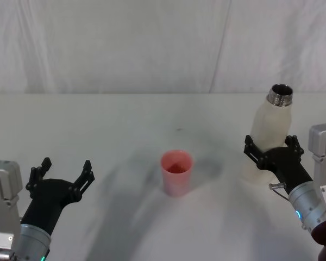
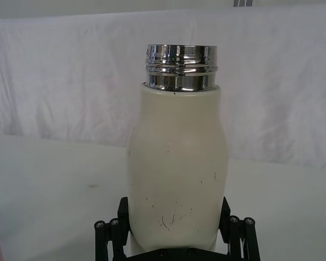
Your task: Grasp the thermos with one hand and pour water into the cup lid.
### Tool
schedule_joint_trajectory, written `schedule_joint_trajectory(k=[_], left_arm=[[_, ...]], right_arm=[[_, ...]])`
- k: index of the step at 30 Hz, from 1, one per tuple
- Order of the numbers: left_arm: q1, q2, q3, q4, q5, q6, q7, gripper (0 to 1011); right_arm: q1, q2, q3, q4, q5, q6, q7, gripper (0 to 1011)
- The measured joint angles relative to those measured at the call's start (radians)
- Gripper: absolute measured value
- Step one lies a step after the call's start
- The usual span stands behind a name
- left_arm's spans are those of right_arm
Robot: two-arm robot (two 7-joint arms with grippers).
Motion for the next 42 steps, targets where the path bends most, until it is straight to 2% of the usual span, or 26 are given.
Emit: schedule_joint_trajectory(k=[6, 23, 29, 42], left_arm=[[0.000, 0.000, 0.000, 0.000, 0.000, 0.000, 0.000, 1001], [0.000, 0.000, 0.000, 0.000, 0.000, 0.000, 0.000, 1001], [0.000, 0.000, 0.000, 0.000, 0.000, 0.000, 0.000, 1001], [0.000, 0.000, 0.000, 0.000, 0.000, 0.000, 0.000, 1001]], right_arm=[[-0.001, 0.000, -0.001, -0.003, -0.002, 0.000, -0.002, 956], [-0.019, 0.034, -0.027, -0.097, -0.108, 0.041, -0.033, 956], [-0.017, 0.073, -0.066, -0.140, -0.231, 0.061, -0.052, 956], [-0.011, 0.111, -0.111, -0.197, -0.426, 0.080, -0.085, 955]])
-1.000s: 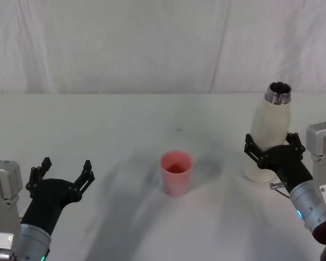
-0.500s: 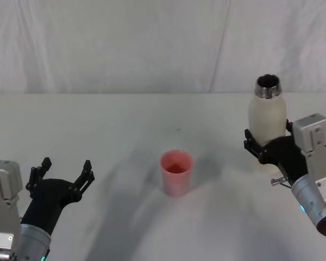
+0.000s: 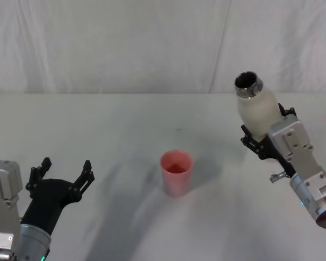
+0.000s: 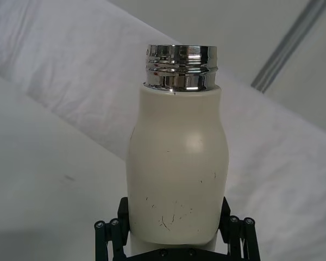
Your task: Grasp the thermos with one hand and pour water into the cup lid.
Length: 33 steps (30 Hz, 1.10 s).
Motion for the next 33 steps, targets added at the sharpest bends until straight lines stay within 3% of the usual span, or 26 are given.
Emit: schedule_joint_trajectory(k=[12, 14, 15, 16, 33], left_arm=[[0.000, 0.000, 0.000, 0.000, 0.000, 0.000, 0.000, 1001], [0.000, 0.000, 0.000, 0.000, 0.000, 0.000, 0.000, 1001], [0.000, 0.000, 0.000, 0.000, 0.000, 0.000, 0.000, 1001], [0.000, 0.000, 0.000, 0.000, 0.000, 0.000, 0.000, 1001], [0.000, 0.000, 0.000, 0.000, 0.000, 0.000, 0.000, 1001]], right_arm=[[0.014, 0.043, -0.057, -0.044, -0.160, 0.036, 0.009, 956], [0.018, 0.056, -0.079, -0.052, -0.212, 0.051, 0.011, 956], [0.018, 0.056, -0.079, -0.052, -0.212, 0.051, 0.011, 956], [0.023, 0.066, -0.101, -0.059, -0.264, 0.069, 0.016, 956], [0.044, 0.081, -0.161, -0.049, -0.386, 0.104, 0.030, 956]])
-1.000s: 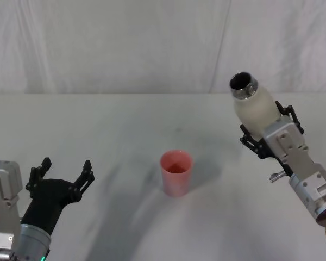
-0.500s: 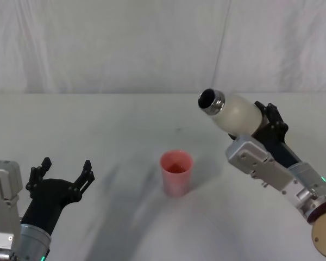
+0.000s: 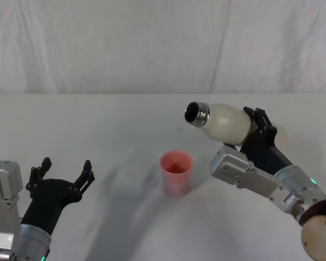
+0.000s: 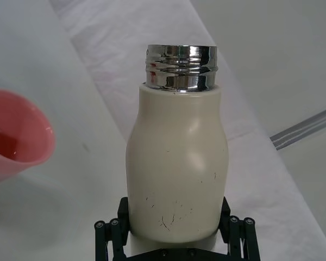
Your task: Grasp the thermos with one hand and pour water into the cup lid.
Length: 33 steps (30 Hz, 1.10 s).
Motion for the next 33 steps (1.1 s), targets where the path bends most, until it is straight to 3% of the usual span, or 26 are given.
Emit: schedule_joint_trajectory(k=[33], left_arm=[[0.000, 0.000, 0.000, 0.000, 0.000, 0.000, 0.000, 1001]], right_arm=[[0.049, 0.034, -0.098, 0.057, -0.222, 0.092, 0.016, 956]])
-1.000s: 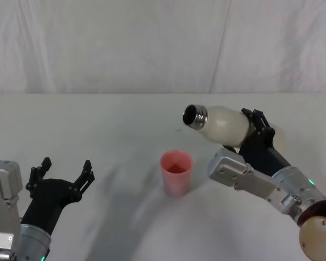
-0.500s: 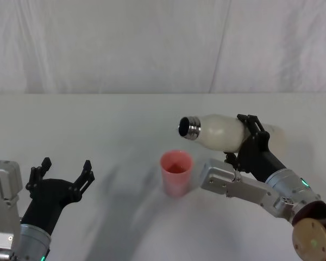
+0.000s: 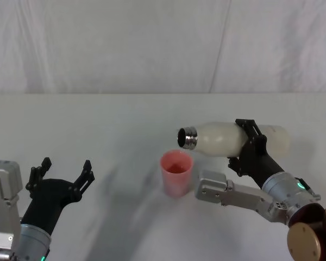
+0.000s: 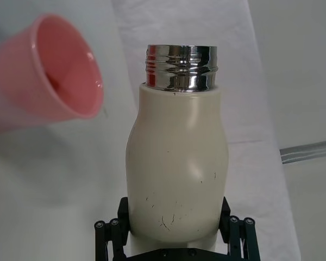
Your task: Grasp the thermos with one hand and pour water into the cup lid.
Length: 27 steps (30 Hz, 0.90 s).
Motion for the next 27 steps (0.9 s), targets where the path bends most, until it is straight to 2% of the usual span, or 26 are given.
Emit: schedule_joint_trajectory(k=[8, 27], left_arm=[[0.000, 0.000, 0.000, 0.000, 0.000, 0.000, 0.000, 1001], [0.000, 0.000, 0.000, 0.000, 0.000, 0.000, 0.000, 1001]], right_arm=[[0.005, 0.008, -0.022, 0.004, -0.050, 0.018, 0.006, 956], [0.012, 0.023, -0.039, 0.005, -0.111, 0.040, 0.016, 956]])
